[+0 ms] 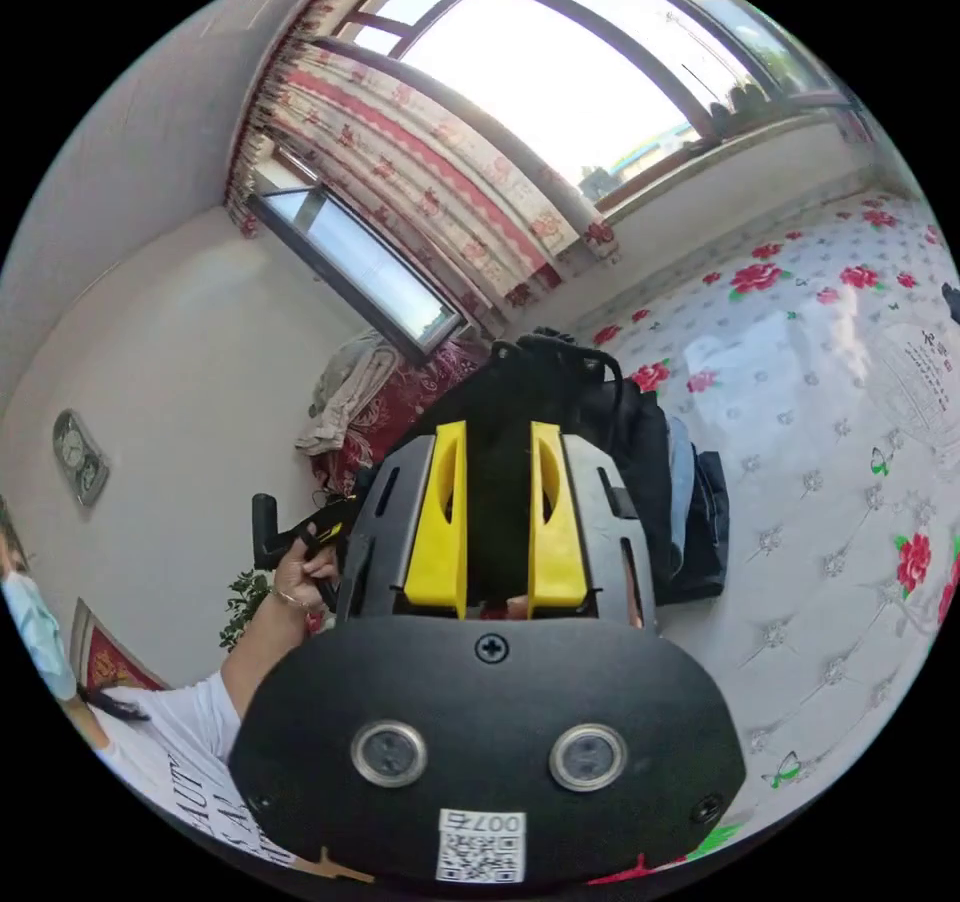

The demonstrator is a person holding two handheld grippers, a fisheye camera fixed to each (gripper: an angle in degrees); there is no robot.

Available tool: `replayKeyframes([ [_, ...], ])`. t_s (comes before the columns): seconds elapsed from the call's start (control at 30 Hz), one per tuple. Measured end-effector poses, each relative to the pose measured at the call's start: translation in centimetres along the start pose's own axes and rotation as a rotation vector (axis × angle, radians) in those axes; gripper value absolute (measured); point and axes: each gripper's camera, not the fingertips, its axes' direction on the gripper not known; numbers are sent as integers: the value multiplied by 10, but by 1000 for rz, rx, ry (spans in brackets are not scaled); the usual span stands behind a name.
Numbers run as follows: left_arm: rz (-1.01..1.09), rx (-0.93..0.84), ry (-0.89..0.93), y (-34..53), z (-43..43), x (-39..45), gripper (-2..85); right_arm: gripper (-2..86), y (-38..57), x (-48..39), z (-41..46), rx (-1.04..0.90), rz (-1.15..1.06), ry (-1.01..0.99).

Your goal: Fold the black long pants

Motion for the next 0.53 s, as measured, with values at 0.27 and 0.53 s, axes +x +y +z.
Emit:
replayKeyframes([
  [0.27,159,-83,-150,139,14,5,73,57,184,99,-96,-219,21,526],
  [0.53,85,-510,-163,304,97,36,55,75,284,207,-272,-171,439,926],
])
